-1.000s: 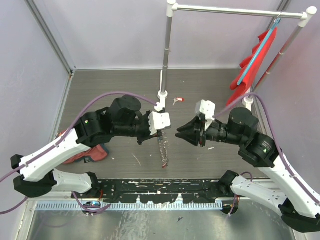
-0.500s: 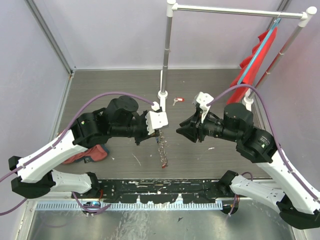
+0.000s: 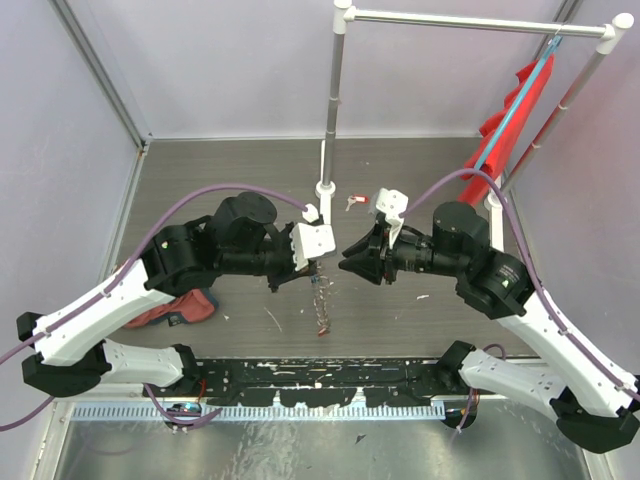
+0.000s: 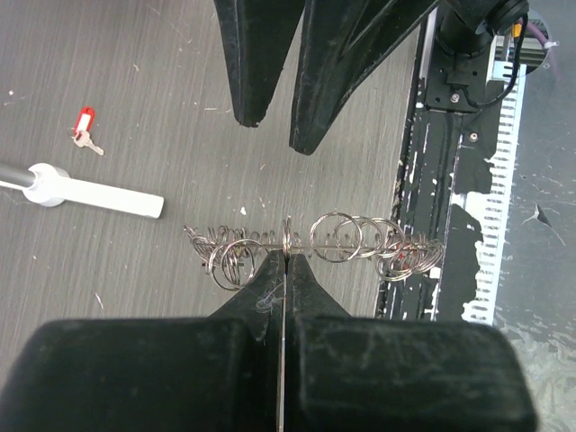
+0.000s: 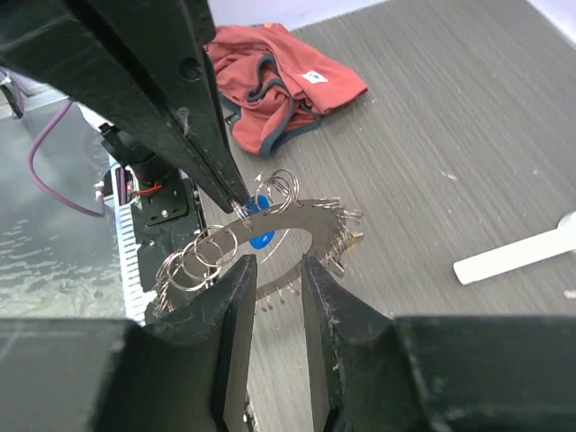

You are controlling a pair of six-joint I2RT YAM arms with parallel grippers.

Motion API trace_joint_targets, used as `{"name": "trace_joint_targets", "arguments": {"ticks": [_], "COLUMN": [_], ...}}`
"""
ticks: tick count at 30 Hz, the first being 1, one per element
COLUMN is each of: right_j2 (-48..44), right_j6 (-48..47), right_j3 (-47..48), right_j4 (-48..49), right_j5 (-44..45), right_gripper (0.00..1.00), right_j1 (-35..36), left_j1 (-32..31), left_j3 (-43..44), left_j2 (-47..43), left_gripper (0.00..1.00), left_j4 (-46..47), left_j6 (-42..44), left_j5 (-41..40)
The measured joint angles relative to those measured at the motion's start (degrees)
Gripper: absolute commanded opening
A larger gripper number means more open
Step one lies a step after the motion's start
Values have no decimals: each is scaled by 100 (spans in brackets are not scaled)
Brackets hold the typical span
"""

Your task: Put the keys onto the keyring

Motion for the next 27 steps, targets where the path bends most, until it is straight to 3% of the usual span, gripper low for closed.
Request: {"name": "trace_joint_targets", "arguments": {"ticks": [14, 27], "right_j2": [7, 160], "right_j6": [-664, -765], "right_j3": [-330, -492], "right_j4": [702, 1043], "right_j5": [-826, -660], "right_gripper": [30, 29], "right_j1": [153, 831], "left_j1": [0, 0], "left_j3": [291, 1040], "left_j2": [15, 496], "left_gripper": [0, 0], "left_j4": [-420, -1300], "left_j6": [26, 105], "left_j5": [243, 455]}}
